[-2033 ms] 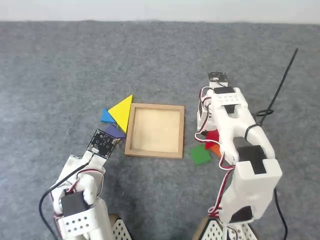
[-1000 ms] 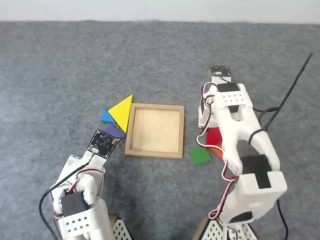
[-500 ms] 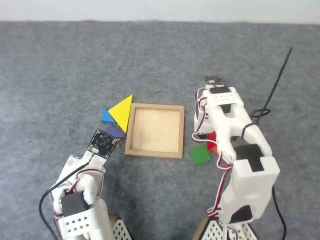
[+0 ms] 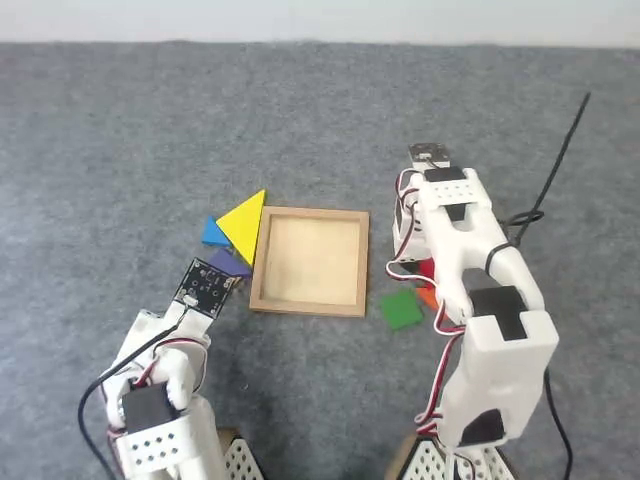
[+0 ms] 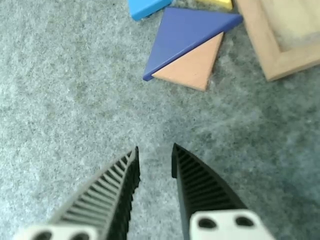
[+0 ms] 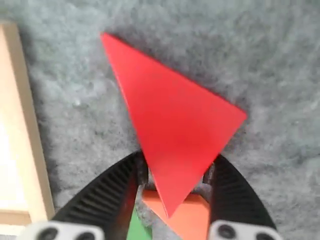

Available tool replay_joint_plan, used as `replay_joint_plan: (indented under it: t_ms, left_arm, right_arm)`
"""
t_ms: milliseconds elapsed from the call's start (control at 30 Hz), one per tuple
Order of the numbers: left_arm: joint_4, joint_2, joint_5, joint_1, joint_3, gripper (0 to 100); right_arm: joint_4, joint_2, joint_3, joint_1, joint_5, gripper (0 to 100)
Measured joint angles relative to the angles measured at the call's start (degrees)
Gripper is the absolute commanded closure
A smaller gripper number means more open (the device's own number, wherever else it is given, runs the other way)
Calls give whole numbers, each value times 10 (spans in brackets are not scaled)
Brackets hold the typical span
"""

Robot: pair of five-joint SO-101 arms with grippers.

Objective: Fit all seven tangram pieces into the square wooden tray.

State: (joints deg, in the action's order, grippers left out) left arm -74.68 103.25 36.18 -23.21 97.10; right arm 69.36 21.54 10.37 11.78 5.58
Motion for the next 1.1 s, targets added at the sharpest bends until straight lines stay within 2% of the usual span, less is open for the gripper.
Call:
replay_joint_plan:
  t_ms: [133,300,400,667,1100]
  left_arm:
    - [0,0,0,0,0,886]
    - [0,0,0,0,0,885]
    - [0,0,0,0,0,885]
    - [0,0,0,0,0,885]
    - [0,0,1,0,0,885]
  right_arm:
    - [1,2,-9,-4,-66,626]
    - [3,18,-41,-9,-195,615]
    - [-4,18,-48,-9,-233,615]
    - [-16,43,-57,-8,-269,615]
    - [-4,57,-80,-8,-270,616]
